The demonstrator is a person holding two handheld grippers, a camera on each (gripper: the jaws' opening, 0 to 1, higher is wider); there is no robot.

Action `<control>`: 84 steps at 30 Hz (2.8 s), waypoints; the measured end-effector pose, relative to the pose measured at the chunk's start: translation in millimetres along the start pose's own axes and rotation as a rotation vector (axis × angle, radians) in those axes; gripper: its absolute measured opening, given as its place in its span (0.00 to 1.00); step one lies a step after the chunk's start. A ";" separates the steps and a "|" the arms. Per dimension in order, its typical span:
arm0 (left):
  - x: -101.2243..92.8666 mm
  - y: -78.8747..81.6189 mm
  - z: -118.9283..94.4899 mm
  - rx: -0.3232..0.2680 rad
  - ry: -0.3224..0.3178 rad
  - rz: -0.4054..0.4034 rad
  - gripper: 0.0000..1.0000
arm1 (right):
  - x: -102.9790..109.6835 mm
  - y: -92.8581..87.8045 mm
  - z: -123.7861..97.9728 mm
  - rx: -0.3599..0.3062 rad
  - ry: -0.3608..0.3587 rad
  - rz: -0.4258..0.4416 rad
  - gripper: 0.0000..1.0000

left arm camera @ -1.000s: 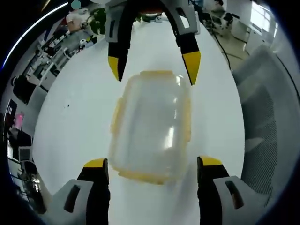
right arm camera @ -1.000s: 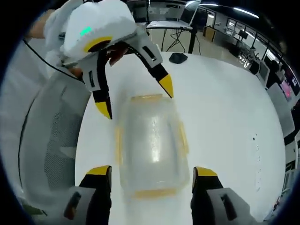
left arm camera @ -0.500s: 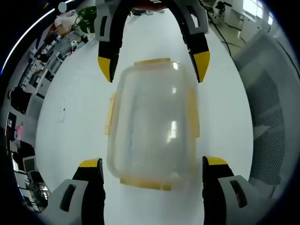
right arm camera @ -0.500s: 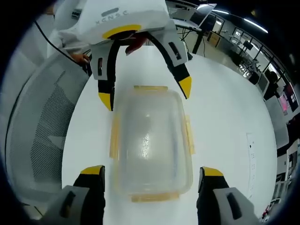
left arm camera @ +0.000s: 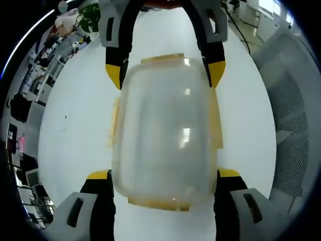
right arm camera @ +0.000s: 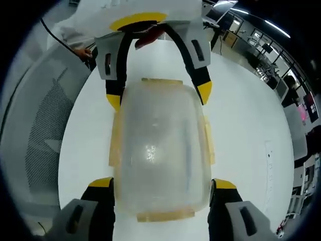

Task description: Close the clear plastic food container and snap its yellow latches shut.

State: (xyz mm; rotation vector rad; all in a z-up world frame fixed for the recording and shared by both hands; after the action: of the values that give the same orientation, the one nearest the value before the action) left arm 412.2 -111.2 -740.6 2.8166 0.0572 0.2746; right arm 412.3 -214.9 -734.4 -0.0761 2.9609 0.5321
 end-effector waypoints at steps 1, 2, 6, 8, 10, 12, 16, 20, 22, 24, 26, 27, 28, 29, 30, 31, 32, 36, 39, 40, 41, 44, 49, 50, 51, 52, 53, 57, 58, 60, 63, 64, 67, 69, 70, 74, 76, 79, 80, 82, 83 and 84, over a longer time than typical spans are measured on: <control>-0.2 0.0 -0.2 -0.002 -0.001 0.002 0.79 | 0.4 0.2 -0.2 0.000 0.000 0.002 0.76; -0.1 -0.4 -0.2 -0.005 -0.001 0.004 0.79 | 0.8 0.4 -0.2 0.002 -0.001 0.006 0.76; -0.1 -0.9 -0.8 -0.019 -0.006 0.011 0.79 | 1.9 0.8 0.0 0.006 -0.007 0.015 0.75; -0.2 -1.6 -0.8 -0.019 -0.010 0.020 0.79 | 3.0 1.7 -0.2 0.000 -0.007 0.024 0.75; -0.4 -2.3 -1.3 -0.020 -0.012 0.026 0.79 | 4.0 2.3 0.2 -0.003 -0.009 0.034 0.75; -0.7 -3.2 -1.6 -0.019 -0.013 0.030 0.79 | 5.1 4.1 0.4 -0.002 -0.011 0.038 0.75; -0.8 -8.0 -2.5 -0.020 -0.015 0.035 0.79 | 6.4 8.6 2.1 0.004 -0.014 0.044 0.75; -1.1 -14.8 -5.0 -0.021 -0.016 0.040 0.79 | 8.2 15.2 4.4 0.004 -0.019 0.052 0.75; -1.7 -19.1 -6.6 -0.020 -0.016 0.042 0.79 | 8.9 19.6 6.5 0.007 -0.020 0.056 0.75; -1.8 -22.9 -7.7 -0.023 -0.015 0.042 0.79 | 9.8 23.4 7.2 0.008 -0.021 0.057 0.75; -2.0 -27.4 -8.9 -0.024 -0.014 0.041 0.79 | 10.1 27.9 8.8 0.009 -0.022 0.058 0.75; -2.0 -30.2 -9.7 -0.024 -0.013 0.040 0.79 | 10.1 30.5 10.2 0.009 -0.022 0.058 0.75; -2.0 -32.2 -10.1 -0.024 -0.012 0.040 0.79 | 10.3 32.5 11.1 0.010 -0.022 0.058 0.75; -2.0 -35.5 -10.9 -0.022 -0.011 0.039 0.79 | 10.4 35.8 12.4 0.010 -0.023 0.059 0.75; -2.1 -37.4 -11.7 -0.021 -0.010 0.039 0.79 | 10.5 37.7 13.1 0.010 -0.024 0.059 0.75; -2.1 -40.4 -12.8 -0.020 -0.009 0.039 0.79 | 10.6 40.7 14.4 0.010 -0.025 0.060 0.75; -1.9 -42.4 -13.3 -0.020 -0.008 0.038 0.79 | 10.5 42.6 15.2 0.010 -0.025 0.060 0.76; 0.6 -48.1 -14.8 -0.024 -0.006 0.036 0.79 | 8.2 48.0 18.1 0.011 -0.027 0.061 0.76; 2.7 -48.3 -13.8 -0.023 -0.005 0.037 0.79 | 5.3 48.2 18.9 0.013 -0.028 0.064 0.76; 4.1 -48.0 -13.8 -0.022 -0.005 0.038 0.79 | 4.6 48.2 19.0 0.015 -0.028 0.065 0.76; 4.7 -47.7 -13.7 -0.022 -0.005 0.040 0.79 | 3.8 47.9 18.8 0.016 -0.028 0.066 0.76; 8.9 -46.9 -12.8 -0.027 -0.005 0.040 0.79 | -0.2 46.2 19.0 0.012 -0.030 0.070 0.76; 16.8 -43.2 -9.6 -0.036 -0.002 0.036 0.79 | -8.3 42.9 18.1 0.010 -0.030 0.069 0.76; 18.7 -42.2 -9.2 -0.036 -0.002 0.035 0.79 | -10.8 41.6 18.4 0.012 -0.029 0.068 0.76; 21.0 -41.3 -8.7 -0.037 -0.002 0.033 0.79 | -13.0 41.0 17.9 0.013 -0.028 0.066 0.76; 22.5 -41.0 -7.9 -0.039 -0.001 0.031 0.79 | -14.5 40.5 17.9 0.014 -0.028 0.065 0.76; 24.5 -40.2 -7.2 -0.041 -0.001 0.028 0.79 | -16.9 39.4 18.0 0.016 -0.027 0.063 0.76; 32.0 -38.0 -5.7 -0.048 0.000 0.023 0.79 | -24.4 36.6 17.7 0.016 -0.026 0.061 0.76; 33.5 -37.3 -5.3 -0.049 0.000 0.022 0.79 | -26.1 36.0 17.6 0.016 -0.026 0.061 0.76; 37.6 -35.6 -3.6 -0.049 0.001 0.021 0.79 | -30.7 34.2 17.5 0.014 -0.025 0.060 0.76; 43.2 -33.4 -1.9 -0.050 0.001 0.021 0.79 | -36.7 31.4 18.0 0.017 -0.023 0.059 0.76; 44.6 -32.9 -1.4 -0.051 0.001 0.020 0.79 | -38.5 30.7 18.2 0.018 -0.022 0.058 0.76; 50.1 -31.5 0.1 -0.056 0.002 0.014 0.80 | -44.2 28.6 18.4 0.022 -0.020 0.054 0.76; 52.7 -30.5 0.4 -0.060 0.001 0.013 0.80 | -47.4 27.7 18.2 0.022 -0.018 0.052 0.76; 54.3 -30.5 1.1 -0.060 0.002 0.012 0.80 | -48.8 27.4 18.3 0.021 -0.018 0.052 0.76; 60.7 -29.7 2.7 -0.061 0.001 0.012 0.80 | -54.9 26.5 18.5 0.019 -0.017 0.052 0.76; 62.5 -29.3 2.9 -0.060 0.001 0.011 0.80 | -57.1 26.1 18.9 0.021 -0.016 0.051 0.76; 63.0 -29.2 3.4 -0.053 0.001 0.012 0.80 | -57.6 26.0 19.3 0.026 -0.016 0.050 0.76; 62.6 -29.2 3.2 -0.052 0.002 0.012 0.80 | -57.6 25.8 19.5 0.027 -0.016 0.049 0.76; 62.6 -29.5 3.2 -0.055 0.004 0.010 0.79 | -56.7 26.2 18.4 0.025 -0.017 0.049 0.76; 62.6 -29.6 3.3 -0.057 0.005 0.010 0.79 | -56.9 26.0 19.0 0.024 -0.018 0.049 0.76; 62.4 -29.4 2.9 -0.057 0.005 0.009 0.79 | -57.0 25.9 19.2 0.024 -0.018 0.050 0.76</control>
State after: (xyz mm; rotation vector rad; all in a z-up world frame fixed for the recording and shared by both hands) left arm 473.7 -79.9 -741.0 2.7602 0.0368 0.2809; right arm 469.2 -182.5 -735.4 0.0046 2.9575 0.5002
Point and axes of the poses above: the point that each gripper's makers call its tool centre point, and the gripper's own axes: z roughly forward along the fingers, x roughly to its left, y roughly out of its top, the point moved 3 cm from there along -z, roughly backward along the fingers, and after that the axes turned 2 degrees about -y, right-handed, at the moved point
